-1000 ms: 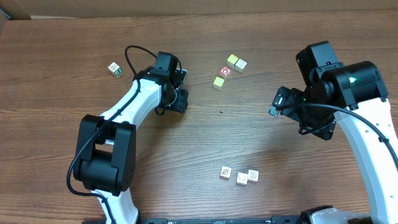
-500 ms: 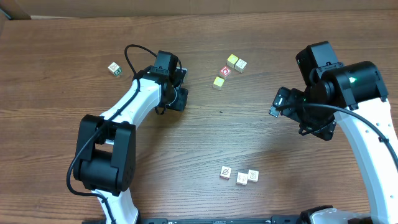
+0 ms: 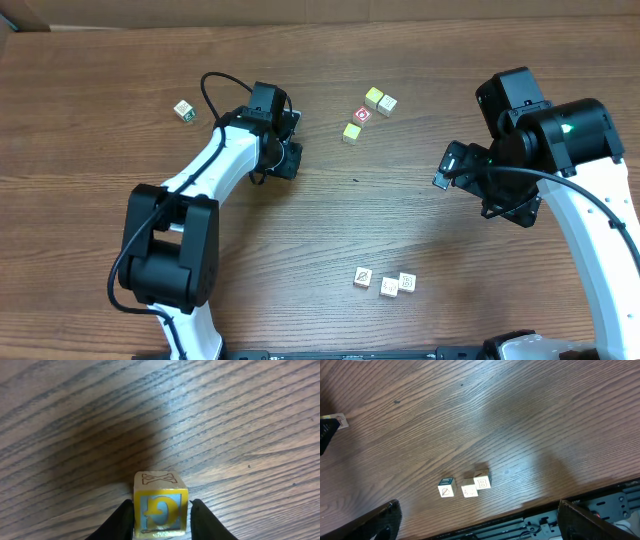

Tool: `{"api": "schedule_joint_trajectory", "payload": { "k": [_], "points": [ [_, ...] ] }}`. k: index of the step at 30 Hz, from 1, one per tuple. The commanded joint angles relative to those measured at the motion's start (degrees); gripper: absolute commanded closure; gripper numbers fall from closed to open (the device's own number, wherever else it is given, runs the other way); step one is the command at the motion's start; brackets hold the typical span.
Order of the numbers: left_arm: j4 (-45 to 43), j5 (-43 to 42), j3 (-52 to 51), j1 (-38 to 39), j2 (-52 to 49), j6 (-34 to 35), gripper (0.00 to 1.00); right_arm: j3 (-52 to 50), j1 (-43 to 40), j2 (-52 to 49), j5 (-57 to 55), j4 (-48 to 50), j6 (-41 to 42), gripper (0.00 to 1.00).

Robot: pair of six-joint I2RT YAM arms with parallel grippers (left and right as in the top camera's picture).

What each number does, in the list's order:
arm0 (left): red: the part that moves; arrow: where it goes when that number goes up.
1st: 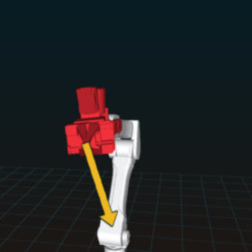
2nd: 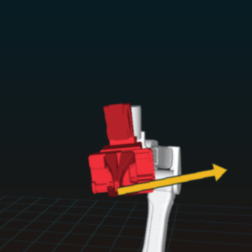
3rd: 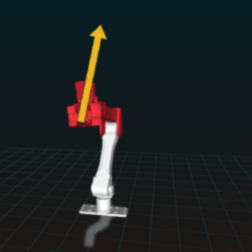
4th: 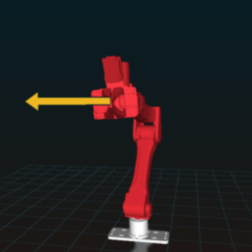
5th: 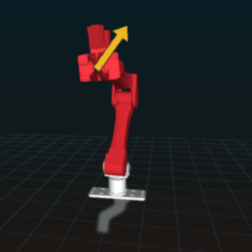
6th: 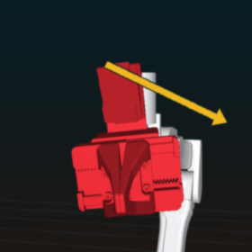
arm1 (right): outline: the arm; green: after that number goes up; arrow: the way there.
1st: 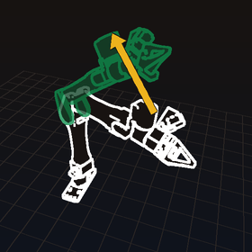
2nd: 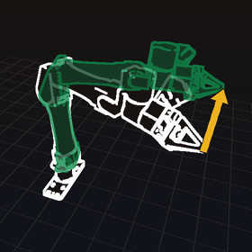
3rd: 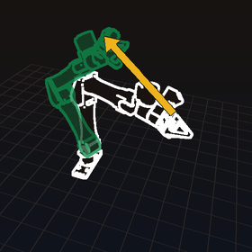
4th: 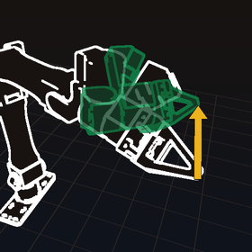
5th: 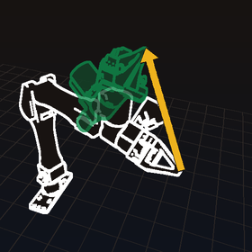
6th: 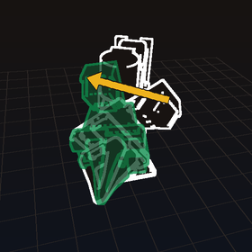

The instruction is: Flip 4 blocks

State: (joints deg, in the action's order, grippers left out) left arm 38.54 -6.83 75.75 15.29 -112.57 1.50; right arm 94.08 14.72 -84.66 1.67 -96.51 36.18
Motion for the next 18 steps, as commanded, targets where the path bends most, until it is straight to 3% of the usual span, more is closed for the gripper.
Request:
{"api": "schedule_joint_trajectory", "payload": {
  "k": [1,10,18],
  "points": [
    [0.46,-0.20,1.16,0.11,-3.56,0.20,0.74,-0.17,-0.17,0.20,0.17,0.15,-0.26,0.00],
    [2.86,-0.22,4.35,0.11,-4.17,0.20,0.81,-0.17,-0.17,0.20,0.61,0.26,-0.24,0.00],
    [12.37,-0.24,14.36,0.11,-4.09,0.74,0.96,-0.17,-0.17,0.20,0.98,0.46,-0.26,0.00]
  ]
}}
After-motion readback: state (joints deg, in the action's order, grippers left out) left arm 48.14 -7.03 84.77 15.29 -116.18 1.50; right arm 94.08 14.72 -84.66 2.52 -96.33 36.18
